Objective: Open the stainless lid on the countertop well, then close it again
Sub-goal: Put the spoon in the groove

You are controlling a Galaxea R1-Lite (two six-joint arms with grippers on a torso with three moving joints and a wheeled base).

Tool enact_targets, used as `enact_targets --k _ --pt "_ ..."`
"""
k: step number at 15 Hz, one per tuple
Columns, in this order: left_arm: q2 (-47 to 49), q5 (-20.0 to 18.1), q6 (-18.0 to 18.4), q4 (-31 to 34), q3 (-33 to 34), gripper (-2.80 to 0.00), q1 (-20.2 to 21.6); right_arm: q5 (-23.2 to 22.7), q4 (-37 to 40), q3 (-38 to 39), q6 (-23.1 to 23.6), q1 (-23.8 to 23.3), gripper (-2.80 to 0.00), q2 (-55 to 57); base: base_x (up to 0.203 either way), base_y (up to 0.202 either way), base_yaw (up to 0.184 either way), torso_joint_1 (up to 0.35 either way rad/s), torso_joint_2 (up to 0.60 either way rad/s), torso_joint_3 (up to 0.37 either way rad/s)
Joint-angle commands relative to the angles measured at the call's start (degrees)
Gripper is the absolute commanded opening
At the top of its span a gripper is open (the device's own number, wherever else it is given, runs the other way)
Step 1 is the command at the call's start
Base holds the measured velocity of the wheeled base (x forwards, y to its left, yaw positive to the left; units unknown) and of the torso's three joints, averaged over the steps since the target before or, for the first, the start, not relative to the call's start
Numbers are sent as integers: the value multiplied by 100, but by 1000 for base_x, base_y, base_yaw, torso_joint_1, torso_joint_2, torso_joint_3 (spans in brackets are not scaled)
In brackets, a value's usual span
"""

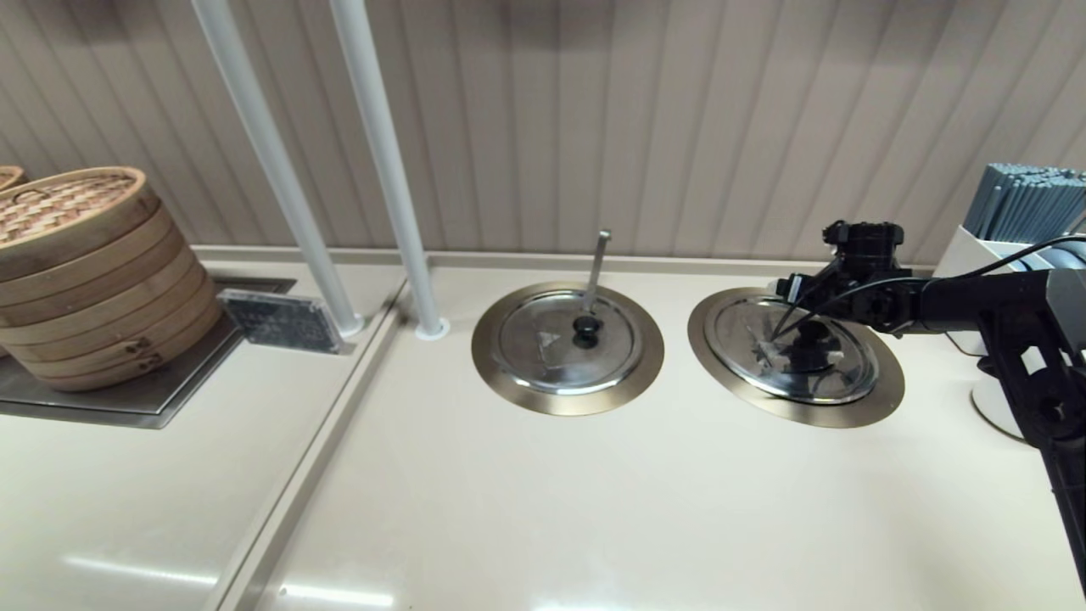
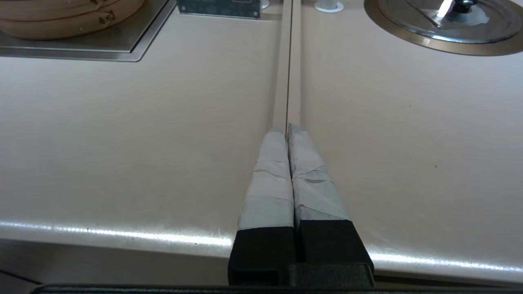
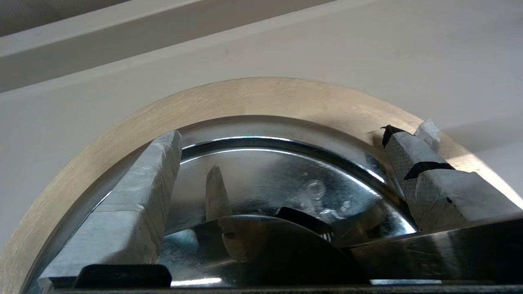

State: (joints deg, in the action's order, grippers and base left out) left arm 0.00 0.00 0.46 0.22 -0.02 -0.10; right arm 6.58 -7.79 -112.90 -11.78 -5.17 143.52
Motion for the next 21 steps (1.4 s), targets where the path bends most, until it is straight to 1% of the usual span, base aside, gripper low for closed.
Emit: enact_targets --k 1,5,9,11,15,17,21 --pt "0 0 -2 -4 -6 -280 1 1 -49 -4 -8 96 0 71 0 0 0 0 0 0" --pt "0 0 -2 -4 1 -280 1 63 -161 5 -8 130 0 114 0 0 0 0 0 0" --pt "0 0 -2 3 -6 -280 1 236 -158 13 -25 -52 0 80 0 0 0 0 0 0" --pt "0 0 -2 -3 1 -280 1 238 -144 118 -35 -125 0 19 0 0 0 0 0 0" --pt "0 0 -2 -4 2 -280 1 218 -113 1094 -57 -174 0 -580 0 0 0 0 0 0" --pt "0 0 -2 -4 2 -280 1 198 -120 1765 -140 -176 0 -1086 0 0 0 0 0 0" --pt "0 0 -2 5 2 -280 1 -168 -191 3122 -303 -193 0 -2504 0 0 0 0 0 0"
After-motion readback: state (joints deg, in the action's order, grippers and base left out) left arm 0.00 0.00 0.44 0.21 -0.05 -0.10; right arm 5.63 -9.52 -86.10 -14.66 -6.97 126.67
